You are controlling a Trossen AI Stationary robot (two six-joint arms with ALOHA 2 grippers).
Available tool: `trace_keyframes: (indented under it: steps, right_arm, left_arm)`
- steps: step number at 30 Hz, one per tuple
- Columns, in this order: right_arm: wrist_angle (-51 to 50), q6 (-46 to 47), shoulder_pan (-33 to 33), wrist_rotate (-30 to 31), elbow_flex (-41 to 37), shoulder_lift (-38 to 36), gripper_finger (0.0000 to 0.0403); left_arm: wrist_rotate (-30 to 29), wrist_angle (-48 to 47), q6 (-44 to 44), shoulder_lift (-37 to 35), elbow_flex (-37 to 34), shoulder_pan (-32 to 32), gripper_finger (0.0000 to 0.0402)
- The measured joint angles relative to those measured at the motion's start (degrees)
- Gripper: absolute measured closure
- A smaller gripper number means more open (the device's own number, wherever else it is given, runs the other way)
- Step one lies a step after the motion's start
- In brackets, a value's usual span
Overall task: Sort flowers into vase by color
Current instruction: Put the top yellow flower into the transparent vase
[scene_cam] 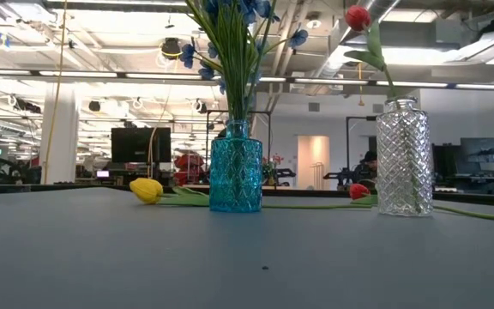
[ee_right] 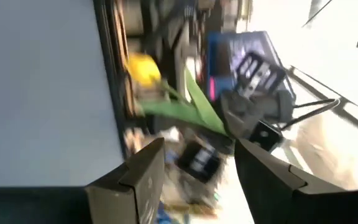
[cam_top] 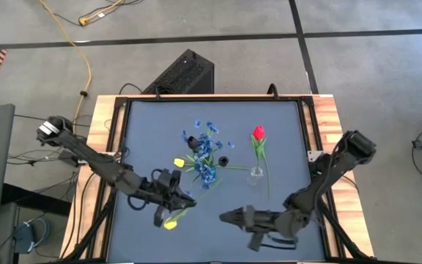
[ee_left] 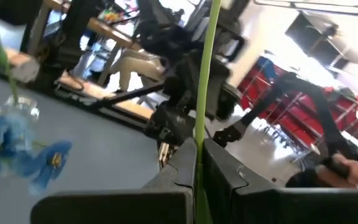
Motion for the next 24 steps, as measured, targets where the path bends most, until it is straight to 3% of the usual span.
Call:
trace_keyframes:
  steps: [7, 14, 24]
  right_arm:
    - [0.4, -10.2, -3.1, 10.8, 9.0, 8.0, 0.0185]
    - [0.2, -15.2, -4.2, 13.7, 15.4, 13.8, 0.0206]
    - [-0.6, -15.0, -5.3, 15.2, 16.2, 14.8, 0.0258]
  left_arm:
    - [-1.7, -0.6, -6.2, 3.3, 0.0, 0.0, 0.0401]
    - [-1.8, -0.9, -7.4, 4.0, 0.0, 0.0, 0.0401]
    - [-2.0, -2.5, -7.7, 4.0, 0.0, 0.0, 0.0401]
